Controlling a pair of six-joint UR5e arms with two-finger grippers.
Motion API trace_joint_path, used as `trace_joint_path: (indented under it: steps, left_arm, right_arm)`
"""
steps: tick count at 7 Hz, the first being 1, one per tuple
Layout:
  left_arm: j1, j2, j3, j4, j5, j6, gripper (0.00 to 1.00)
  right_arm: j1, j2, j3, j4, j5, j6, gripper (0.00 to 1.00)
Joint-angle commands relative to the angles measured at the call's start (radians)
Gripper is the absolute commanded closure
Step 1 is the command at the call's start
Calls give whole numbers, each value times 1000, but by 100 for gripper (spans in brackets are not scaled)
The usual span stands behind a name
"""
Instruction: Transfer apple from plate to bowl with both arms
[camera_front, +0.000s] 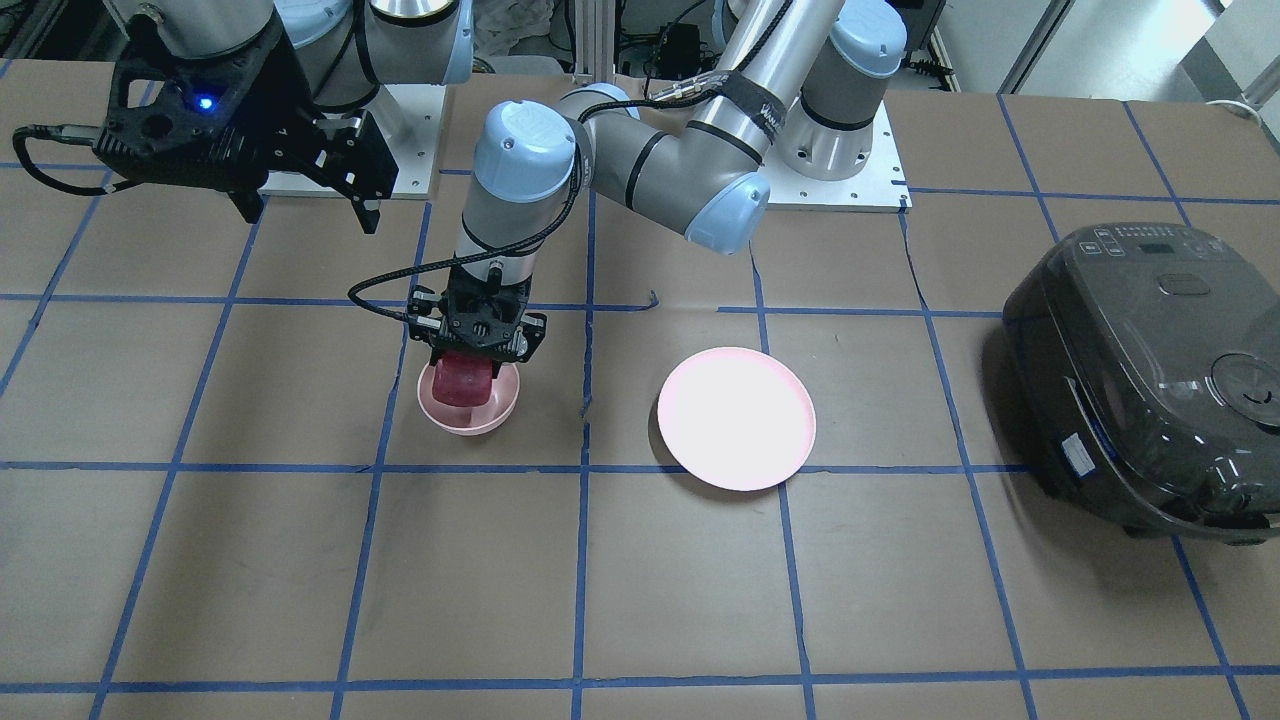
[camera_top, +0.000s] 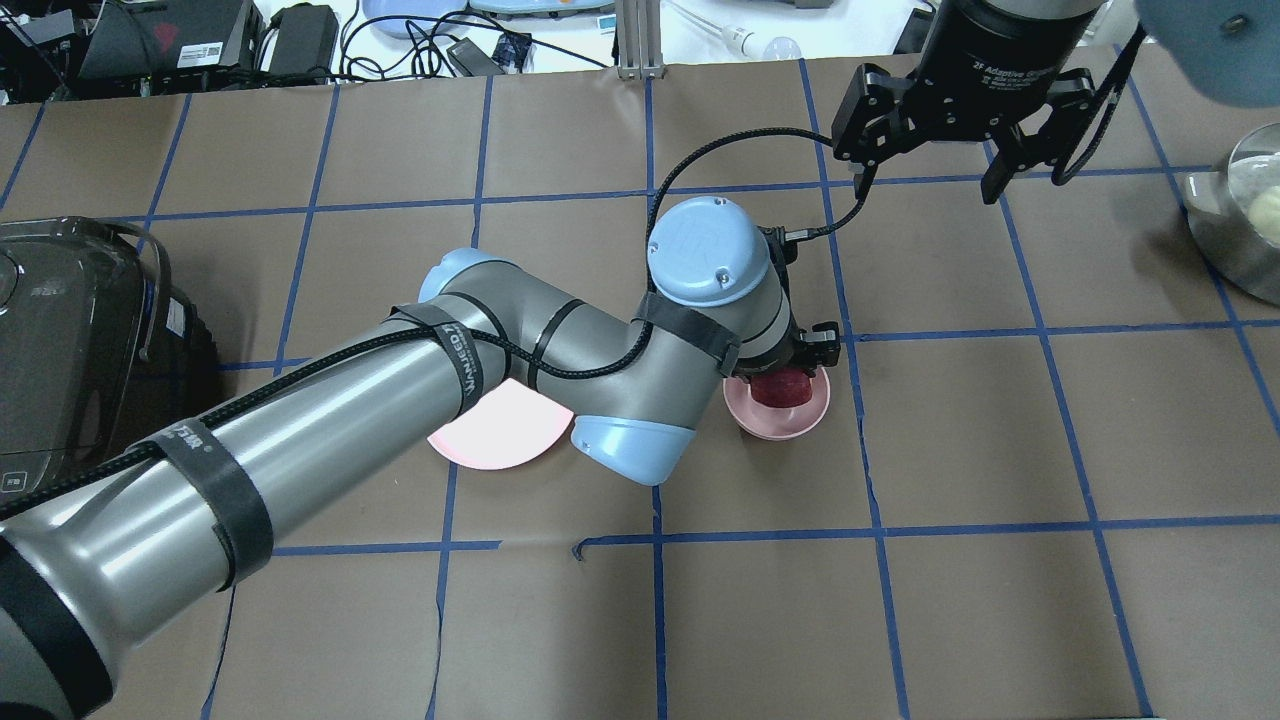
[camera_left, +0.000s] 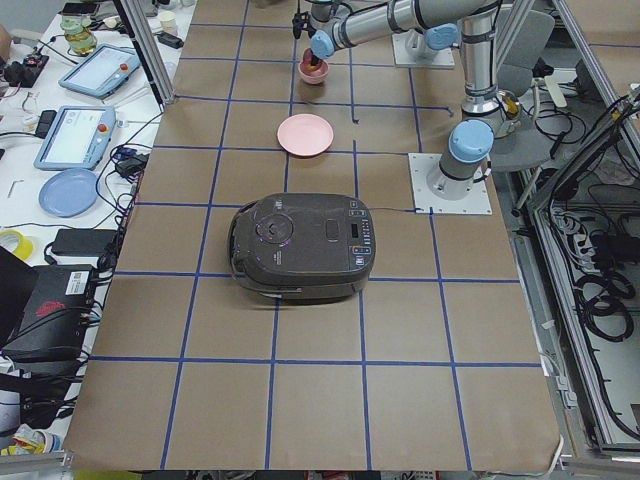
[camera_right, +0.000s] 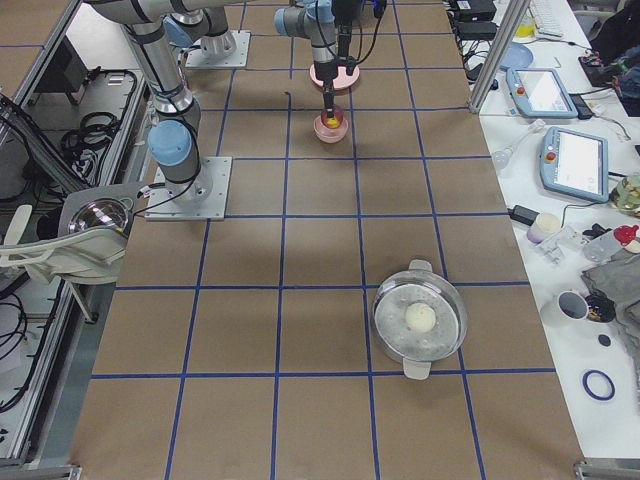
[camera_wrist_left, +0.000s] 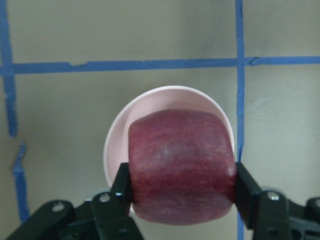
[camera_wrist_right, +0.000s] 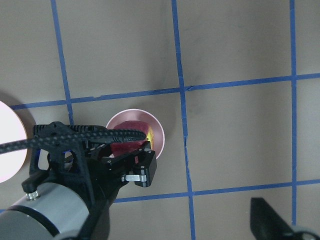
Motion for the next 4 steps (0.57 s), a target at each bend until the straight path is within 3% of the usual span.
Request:
trace_joint_path:
  steps: [1, 2, 4]
  left_arm:
    - [-5, -15, -6, 11, -5, -3, 35]
    - [-4, 0, 0, 10, 3, 8, 4]
    - [4, 22, -1, 8, 8, 59, 1]
  right_arm:
    - [-2, 5, 2, -4, -4, -19, 0]
    - [-2, 6, 0, -4, -2, -19, 0]
    - [-2, 6, 2, -4, -4, -20, 0]
